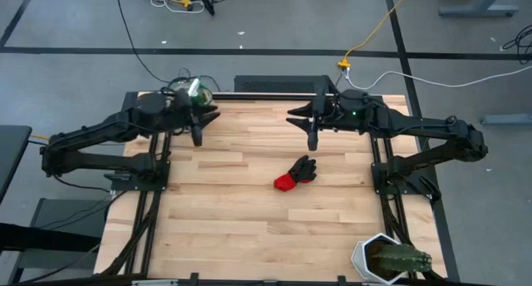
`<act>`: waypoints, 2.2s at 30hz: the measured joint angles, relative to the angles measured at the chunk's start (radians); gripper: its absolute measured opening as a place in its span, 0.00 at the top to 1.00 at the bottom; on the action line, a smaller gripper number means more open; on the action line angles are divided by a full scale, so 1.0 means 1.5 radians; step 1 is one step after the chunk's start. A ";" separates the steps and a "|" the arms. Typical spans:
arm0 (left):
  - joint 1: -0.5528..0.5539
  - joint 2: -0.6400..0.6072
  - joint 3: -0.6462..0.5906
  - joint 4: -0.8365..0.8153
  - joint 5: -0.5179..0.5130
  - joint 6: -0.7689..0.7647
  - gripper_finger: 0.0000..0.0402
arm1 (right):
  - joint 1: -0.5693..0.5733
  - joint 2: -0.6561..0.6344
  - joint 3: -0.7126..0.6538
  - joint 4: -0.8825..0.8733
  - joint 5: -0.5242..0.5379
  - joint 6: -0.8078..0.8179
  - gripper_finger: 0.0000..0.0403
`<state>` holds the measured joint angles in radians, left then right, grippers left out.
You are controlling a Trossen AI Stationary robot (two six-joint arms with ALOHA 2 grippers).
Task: Pick & Place Garden tools in Gardening bag
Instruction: Put the red gloves into the gardening bag
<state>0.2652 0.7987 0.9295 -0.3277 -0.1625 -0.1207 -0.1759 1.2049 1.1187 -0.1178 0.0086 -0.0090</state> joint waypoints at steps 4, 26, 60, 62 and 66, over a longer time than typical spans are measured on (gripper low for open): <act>-0.016 -0.022 0.000 -0.001 0.000 0.000 0.71 | 0.001 0.000 0.000 -0.037 -0.001 0.000 0.67; -0.020 -0.040 0.000 -0.002 0.000 0.001 0.71 | 0.060 0.000 0.000 -0.241 -0.029 -0.058 0.48; -0.019 -0.040 -0.001 -0.006 -0.001 -0.005 0.71 | 0.136 0.111 0.000 -0.476 0.019 -0.163 0.48; -0.019 -0.040 -0.001 -0.007 0.000 -0.005 0.71 | 0.136 0.127 0.000 -0.478 0.021 -0.191 0.48; -0.019 -0.040 -0.001 -0.018 -0.001 -0.005 0.71 | 0.136 0.158 0.000 -0.482 0.044 -0.251 0.48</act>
<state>0.2363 0.7391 0.9283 -0.3554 -0.1635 -0.1280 0.0280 1.4413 1.1187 -0.8404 0.0753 -0.3857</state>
